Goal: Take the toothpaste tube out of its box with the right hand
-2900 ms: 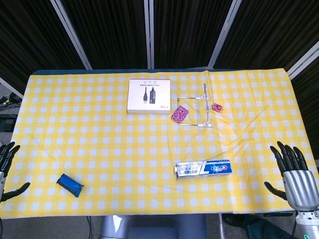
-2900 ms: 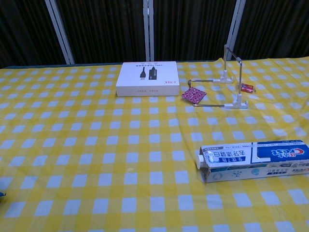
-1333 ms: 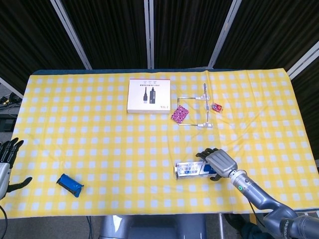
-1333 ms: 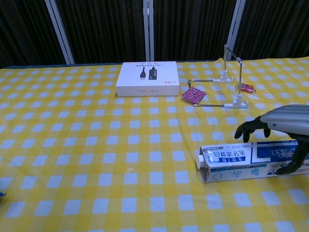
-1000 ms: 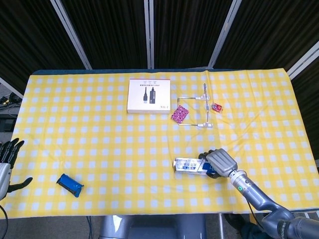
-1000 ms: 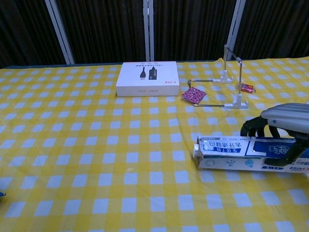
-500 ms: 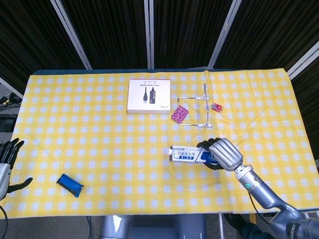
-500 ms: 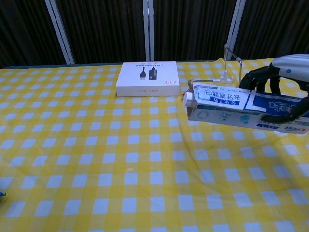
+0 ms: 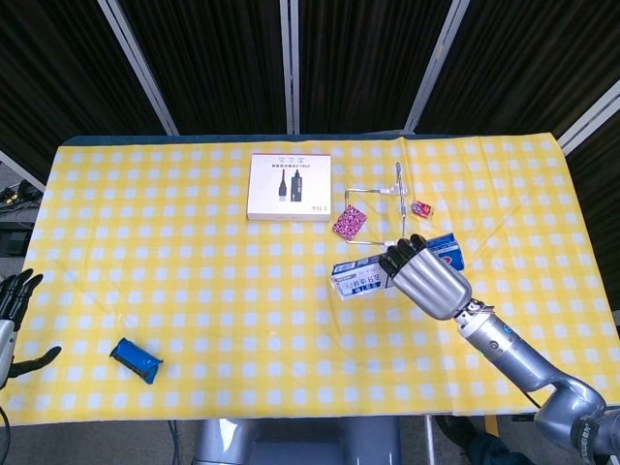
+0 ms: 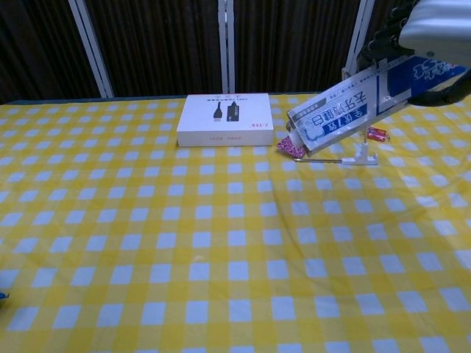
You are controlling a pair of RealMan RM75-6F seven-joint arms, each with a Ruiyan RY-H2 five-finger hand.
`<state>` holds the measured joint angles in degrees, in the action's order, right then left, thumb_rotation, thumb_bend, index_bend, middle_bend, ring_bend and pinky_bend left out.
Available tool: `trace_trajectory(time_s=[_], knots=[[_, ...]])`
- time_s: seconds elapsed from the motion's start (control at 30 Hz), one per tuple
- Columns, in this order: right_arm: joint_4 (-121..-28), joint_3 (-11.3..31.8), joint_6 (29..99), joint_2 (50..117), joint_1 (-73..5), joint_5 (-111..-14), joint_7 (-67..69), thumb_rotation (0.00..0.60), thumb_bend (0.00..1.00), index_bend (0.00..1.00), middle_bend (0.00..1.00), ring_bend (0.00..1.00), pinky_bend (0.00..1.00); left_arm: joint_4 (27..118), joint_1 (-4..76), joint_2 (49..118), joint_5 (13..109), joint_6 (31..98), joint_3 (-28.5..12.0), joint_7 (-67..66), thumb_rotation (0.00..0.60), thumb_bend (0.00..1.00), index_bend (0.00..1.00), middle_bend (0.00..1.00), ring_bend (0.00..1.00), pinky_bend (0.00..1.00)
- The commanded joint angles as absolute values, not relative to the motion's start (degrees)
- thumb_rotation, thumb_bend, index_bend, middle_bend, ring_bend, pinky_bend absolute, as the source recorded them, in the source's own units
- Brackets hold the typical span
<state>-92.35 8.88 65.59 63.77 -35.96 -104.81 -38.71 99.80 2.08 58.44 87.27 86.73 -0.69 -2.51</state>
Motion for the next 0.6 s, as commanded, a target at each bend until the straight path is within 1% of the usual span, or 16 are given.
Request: trace_trajectory(time_s=[0.03,0.2,0.43,0.6], knots=[[-92.03,9.98,63.15,58.85,-39.09,-112.70,-51.97,0.600,0.39,0.43,0.40,0.31,0.36,99.88,2.14,58.38,87.48,86.58,-0.56,-2.48,0.600,0.00,0.00,0.00,0.00,0.00],[-93.22,10.99,61.57,56.81,-39.79,-113.40,-56.83,0.600,0.43,0.42,0.39,0.29,0.34,100.00,2.21,58.44,87.80,86.44,-0.36,-2.90,0.600,0.00,0.00,0.00,0.00,0.00],[-93.95,11.35,60.38,55.15,-39.83,-114.21,-61.38,0.600,0.44,0.42,0.36,0.26,0.29,100.01,2.23,58.52,87.85,86.39,-0.29,-3.17,0.600,0.00,0.00,0.00,0.00,0.00],[-94.42,11.72,60.55,54.36,-39.13,-113.96,-63.82,0.600,0.44,0.42,0.36,0.25,0.28,100.03,2.28,58.68,87.92,86.26,-0.19,-3.61,0.600,0.00,0.00,0.00,0.00,0.00]])
